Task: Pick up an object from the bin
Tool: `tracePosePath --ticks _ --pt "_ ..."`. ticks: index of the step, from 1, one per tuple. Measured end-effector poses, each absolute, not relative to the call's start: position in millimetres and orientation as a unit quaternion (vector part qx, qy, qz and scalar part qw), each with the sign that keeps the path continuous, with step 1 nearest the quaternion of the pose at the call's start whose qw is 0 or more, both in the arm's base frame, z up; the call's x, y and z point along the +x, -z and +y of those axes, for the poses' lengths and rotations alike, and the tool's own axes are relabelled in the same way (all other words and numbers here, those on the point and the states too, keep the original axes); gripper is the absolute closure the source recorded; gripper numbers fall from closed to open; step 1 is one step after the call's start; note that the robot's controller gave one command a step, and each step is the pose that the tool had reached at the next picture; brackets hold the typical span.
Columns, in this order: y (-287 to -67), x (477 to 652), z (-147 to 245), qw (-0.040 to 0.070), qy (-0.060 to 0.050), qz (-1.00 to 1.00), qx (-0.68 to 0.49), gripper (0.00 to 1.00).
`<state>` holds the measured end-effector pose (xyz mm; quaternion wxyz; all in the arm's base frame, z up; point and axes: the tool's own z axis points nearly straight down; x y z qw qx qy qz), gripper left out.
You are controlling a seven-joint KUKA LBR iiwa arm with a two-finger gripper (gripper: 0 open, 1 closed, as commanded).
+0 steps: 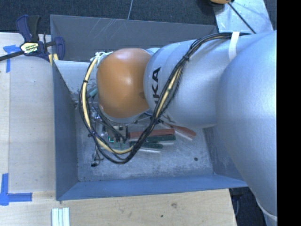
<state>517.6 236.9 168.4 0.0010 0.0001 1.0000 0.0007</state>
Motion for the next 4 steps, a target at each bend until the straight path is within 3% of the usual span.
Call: tracePosePath --ticks 1,2,3,4 --pt "-138 527.7 226 0.005 -0.002 0.998 -0.065 0.0" --pt "-111 548.7 212 0.0 0.0 0.995 -0.102 0.0" --pt "-95 582.1 191 0.003 -0.001 0.998 -0.068 0.0" --pt "-79 591.4 175 0.003 0.0 0.989 -0.147 0.0"
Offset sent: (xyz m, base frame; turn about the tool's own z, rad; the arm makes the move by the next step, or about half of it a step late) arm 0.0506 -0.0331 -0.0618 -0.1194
